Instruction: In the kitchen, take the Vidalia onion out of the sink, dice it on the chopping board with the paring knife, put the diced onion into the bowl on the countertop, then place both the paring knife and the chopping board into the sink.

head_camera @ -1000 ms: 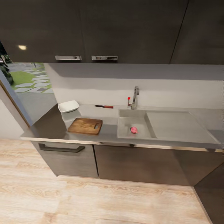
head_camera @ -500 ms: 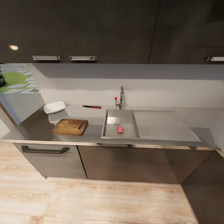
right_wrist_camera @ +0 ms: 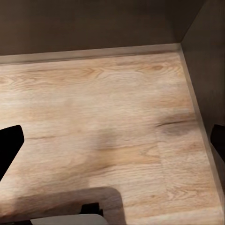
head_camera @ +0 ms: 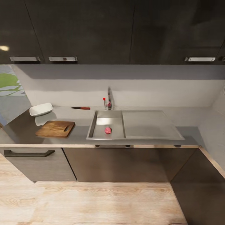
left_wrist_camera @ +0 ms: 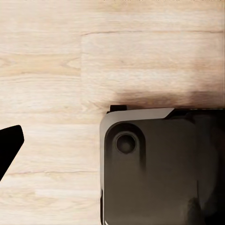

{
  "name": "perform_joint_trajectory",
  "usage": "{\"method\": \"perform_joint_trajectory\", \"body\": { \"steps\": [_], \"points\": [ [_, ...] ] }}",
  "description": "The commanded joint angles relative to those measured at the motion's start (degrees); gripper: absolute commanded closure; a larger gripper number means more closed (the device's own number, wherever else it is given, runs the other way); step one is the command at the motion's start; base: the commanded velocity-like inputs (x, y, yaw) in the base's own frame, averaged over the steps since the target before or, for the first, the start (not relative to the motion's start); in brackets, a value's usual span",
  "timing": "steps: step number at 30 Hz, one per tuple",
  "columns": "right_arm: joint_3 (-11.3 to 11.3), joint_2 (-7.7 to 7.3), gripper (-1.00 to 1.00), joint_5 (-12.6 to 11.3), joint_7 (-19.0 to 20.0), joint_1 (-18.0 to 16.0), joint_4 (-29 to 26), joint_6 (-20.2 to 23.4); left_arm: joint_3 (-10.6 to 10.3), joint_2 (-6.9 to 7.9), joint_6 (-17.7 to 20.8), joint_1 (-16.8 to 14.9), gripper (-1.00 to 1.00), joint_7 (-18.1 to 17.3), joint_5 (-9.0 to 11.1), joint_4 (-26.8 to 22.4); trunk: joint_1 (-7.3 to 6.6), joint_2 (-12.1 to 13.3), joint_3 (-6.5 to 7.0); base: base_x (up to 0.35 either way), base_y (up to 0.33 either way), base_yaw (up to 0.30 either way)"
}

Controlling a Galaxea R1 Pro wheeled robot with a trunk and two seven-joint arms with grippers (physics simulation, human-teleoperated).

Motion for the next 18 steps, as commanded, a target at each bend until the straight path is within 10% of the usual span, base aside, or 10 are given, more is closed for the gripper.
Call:
{"method": "perform_joint_trajectory", "body": {
  "steps": [1, 8, 12, 18],
  "points": [
    [-0.27, 0.03, -1.00, -0.25, 0.58, 0.01, -0.06, -0.06, 0.07, -0.03, -0.09, 0.00, -1.00, 0.04, 0.03, -0.12, 0.03, -0.10, -0.09, 0.000, -0.040, -0.002],
    [-0.27, 0.10, -1.00, -0.25, 0.58, 0.01, 0.67, -0.13, 0.19, -0.60, 5.38, -3.15, -1.00, 0.34, -0.19, -4.36, 0.03, -0.10, -0.09, 0.000, -0.009, -0.001],
    [-0.19, 0.12, -1.00, -0.24, 0.58, 0.01, 1.67, -0.13, 0.00, -2.31, 27.69, -7.68, -1.00, 0.28, -0.31, -21.73, 0.03, -0.10, -0.09, 0.000, 0.000, 0.000],
    [-0.18, 0.12, -1.00, -0.24, 0.65, 0.01, 1.78, -0.13, -0.34, -4.18, 43.72, -10.78, -1.00, 0.27, -0.40, -38.51, 0.03, -0.10, -0.09, 0.000, 0.000, 0.000]
  ]
}}
